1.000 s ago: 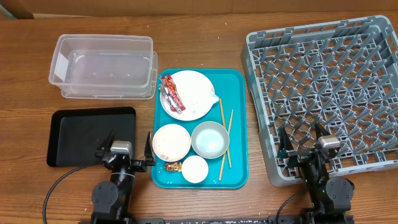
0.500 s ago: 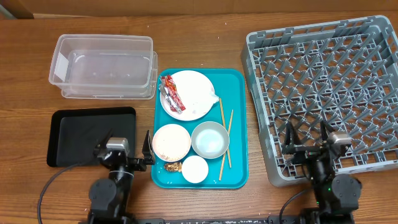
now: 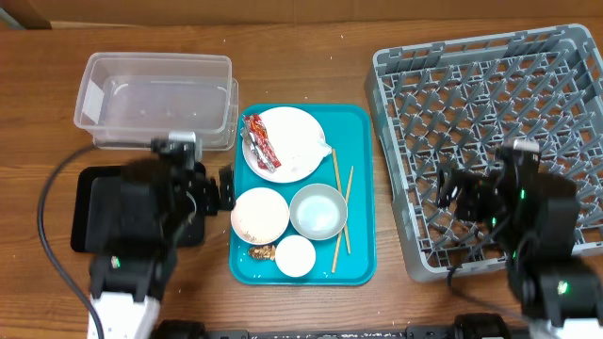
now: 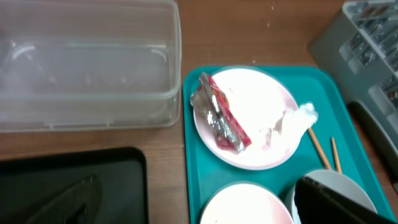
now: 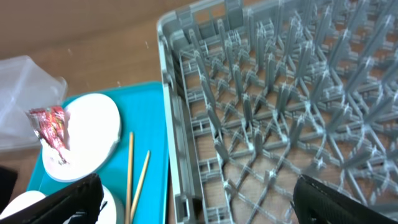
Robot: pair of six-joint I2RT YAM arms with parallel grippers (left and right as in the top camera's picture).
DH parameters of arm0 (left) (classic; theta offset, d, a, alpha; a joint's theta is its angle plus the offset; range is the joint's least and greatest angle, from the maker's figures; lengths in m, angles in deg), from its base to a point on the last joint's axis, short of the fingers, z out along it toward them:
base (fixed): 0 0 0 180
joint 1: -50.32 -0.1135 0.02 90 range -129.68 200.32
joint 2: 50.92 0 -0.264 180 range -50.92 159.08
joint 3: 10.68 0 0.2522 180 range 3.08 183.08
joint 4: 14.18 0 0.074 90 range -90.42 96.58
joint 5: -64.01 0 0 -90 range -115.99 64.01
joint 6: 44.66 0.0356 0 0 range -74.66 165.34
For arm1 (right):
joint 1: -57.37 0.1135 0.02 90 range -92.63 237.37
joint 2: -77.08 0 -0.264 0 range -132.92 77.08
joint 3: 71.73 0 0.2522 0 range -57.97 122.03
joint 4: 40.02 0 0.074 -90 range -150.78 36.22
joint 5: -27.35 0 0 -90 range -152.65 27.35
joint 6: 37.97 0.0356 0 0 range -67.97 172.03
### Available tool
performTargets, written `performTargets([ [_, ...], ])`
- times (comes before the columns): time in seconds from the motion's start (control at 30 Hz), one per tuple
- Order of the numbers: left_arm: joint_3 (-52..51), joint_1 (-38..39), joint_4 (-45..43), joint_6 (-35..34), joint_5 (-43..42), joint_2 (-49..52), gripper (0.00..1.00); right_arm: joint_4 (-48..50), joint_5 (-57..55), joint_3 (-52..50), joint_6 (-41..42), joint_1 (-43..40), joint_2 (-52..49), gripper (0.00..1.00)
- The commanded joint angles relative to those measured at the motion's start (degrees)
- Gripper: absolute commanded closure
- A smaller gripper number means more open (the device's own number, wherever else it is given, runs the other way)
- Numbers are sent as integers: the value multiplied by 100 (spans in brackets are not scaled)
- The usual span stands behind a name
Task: Sort waste into correct bins and load items into the dishwasher
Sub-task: 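Grasp the red-and-silver wrapper on the white plate with the left gripper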
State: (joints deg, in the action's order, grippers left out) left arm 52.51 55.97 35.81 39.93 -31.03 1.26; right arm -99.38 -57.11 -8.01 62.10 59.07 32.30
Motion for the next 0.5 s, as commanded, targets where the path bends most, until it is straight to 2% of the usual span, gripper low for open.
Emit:
performTargets([
  [0.0, 1027, 37, 776, 92, -205, 660, 0, -494, -42, 857, 0, 11, -649, 0],
  [0.13, 1519, 37, 1462, 92, -205, 1058, 0, -1097, -168, 1403, 0, 11, -1209, 0],
  [0.47, 1530, 37, 1456, -225, -236, 1145, 0, -1502, -166, 1532, 0, 11, -1541, 0],
])
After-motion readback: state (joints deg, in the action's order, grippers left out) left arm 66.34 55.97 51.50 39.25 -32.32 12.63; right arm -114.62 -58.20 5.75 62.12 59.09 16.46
